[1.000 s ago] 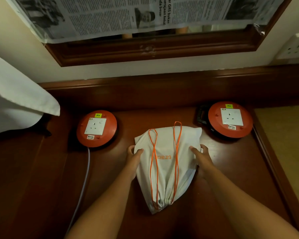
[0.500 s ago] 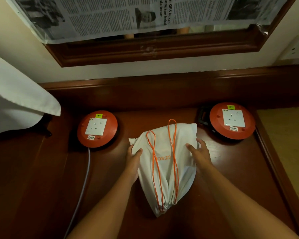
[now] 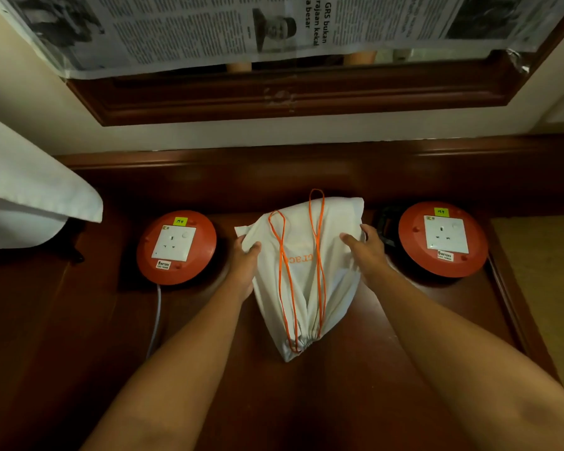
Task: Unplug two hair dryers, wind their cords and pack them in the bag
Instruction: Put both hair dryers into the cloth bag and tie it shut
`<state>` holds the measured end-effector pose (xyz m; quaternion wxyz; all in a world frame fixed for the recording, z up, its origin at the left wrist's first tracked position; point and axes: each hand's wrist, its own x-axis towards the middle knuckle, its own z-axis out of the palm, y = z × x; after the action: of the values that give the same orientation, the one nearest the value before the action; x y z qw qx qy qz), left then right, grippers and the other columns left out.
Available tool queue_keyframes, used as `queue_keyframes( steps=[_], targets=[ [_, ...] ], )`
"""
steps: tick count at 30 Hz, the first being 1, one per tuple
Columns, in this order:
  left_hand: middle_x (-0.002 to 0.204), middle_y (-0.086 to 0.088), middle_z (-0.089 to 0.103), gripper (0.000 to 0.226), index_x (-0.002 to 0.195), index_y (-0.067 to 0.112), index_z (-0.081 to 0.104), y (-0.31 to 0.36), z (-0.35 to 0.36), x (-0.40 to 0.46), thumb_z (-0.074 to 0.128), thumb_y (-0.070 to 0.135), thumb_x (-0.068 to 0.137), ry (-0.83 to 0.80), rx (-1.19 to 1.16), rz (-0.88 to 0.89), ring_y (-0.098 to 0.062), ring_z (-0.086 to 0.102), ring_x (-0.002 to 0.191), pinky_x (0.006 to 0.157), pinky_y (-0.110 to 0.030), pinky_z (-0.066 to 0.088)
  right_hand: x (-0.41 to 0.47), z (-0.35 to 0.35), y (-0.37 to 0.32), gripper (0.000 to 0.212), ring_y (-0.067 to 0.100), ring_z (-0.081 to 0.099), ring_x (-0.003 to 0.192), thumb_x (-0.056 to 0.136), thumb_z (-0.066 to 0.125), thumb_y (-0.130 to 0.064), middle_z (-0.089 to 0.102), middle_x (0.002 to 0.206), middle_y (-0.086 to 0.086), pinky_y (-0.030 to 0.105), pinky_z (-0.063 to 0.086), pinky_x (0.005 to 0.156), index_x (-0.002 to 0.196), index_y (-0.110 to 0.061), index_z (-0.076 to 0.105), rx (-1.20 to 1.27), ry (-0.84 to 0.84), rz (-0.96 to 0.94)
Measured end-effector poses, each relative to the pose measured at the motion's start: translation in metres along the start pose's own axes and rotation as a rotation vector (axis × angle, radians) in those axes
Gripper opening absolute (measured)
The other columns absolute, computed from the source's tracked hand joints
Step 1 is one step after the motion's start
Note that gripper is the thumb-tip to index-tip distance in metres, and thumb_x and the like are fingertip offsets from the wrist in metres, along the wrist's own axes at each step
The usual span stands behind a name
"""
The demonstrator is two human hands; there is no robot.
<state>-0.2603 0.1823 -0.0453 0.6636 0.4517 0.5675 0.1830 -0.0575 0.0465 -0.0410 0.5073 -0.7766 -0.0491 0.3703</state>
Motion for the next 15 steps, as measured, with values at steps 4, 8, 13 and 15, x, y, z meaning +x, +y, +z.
queue_keyframes(
  steps=[4, 8, 13, 15],
  targets=[
    [0.137, -0.002, 0.048, 0.054, 0.143, 0.034, 0.03, 0.008, 0.005, 0.022, 0.053, 0.028, 0.095, 0.038, 0.075, -0.023, -0.027, 0.054, 0.119, 0.096, -0.049, 0.049, 0.016, 0.009, -0.005, 0.072, 0.032, 0.047, 0.121, 0.079, 0.071, -0.039, 0.034, 0.145, 0.007, 0.048, 0.046, 0.099, 0.141, -0.029, 0.035, -0.05, 0.014, 0.036],
    [0.146, -0.003, 0.041, 0.06, 0.144, 0.038, 0.026, 0.008, 0.006, 0.033, 0.055, 0.033, 0.092, 0.054, 0.161, -0.041, -0.03, 0.047, 0.127, 0.099, -0.053, 0.046, 0.022, 0.014, -0.001, 0.074, 0.033, 0.047, 0.121, 0.079, 0.07, -0.039, 0.034, 0.144, 0.009, 0.05, 0.045, 0.1, 0.142, -0.027, 0.034, -0.089, 0.005, 0.068],
    [0.152, -0.004, 0.032, 0.067, 0.147, 0.037, 0.018, 0.007, 0.006, 0.032, 0.055, 0.027, 0.093, 0.043, 0.23, -0.034, -0.032, 0.04, 0.134, 0.103, -0.054, 0.042, 0.015, 0.014, 0.0, 0.073, 0.032, 0.045, 0.128, 0.084, 0.067, -0.032, 0.04, 0.146, 0.008, 0.05, 0.042, 0.104, 0.146, -0.022, 0.03, -0.082, -0.012, 0.071],
    [0.153, -0.004, 0.031, 0.068, 0.148, 0.036, 0.018, 0.008, 0.006, 0.028, 0.056, 0.027, 0.092, 0.037, 0.273, -0.016, -0.032, 0.039, 0.134, 0.103, -0.054, 0.042, 0.01, 0.012, -0.004, 0.07, 0.032, 0.039, 0.134, 0.089, 0.063, -0.029, 0.034, 0.151, 0.007, 0.048, 0.037, 0.108, 0.148, -0.019, 0.026, -0.104, -0.036, 0.059]
  ],
)
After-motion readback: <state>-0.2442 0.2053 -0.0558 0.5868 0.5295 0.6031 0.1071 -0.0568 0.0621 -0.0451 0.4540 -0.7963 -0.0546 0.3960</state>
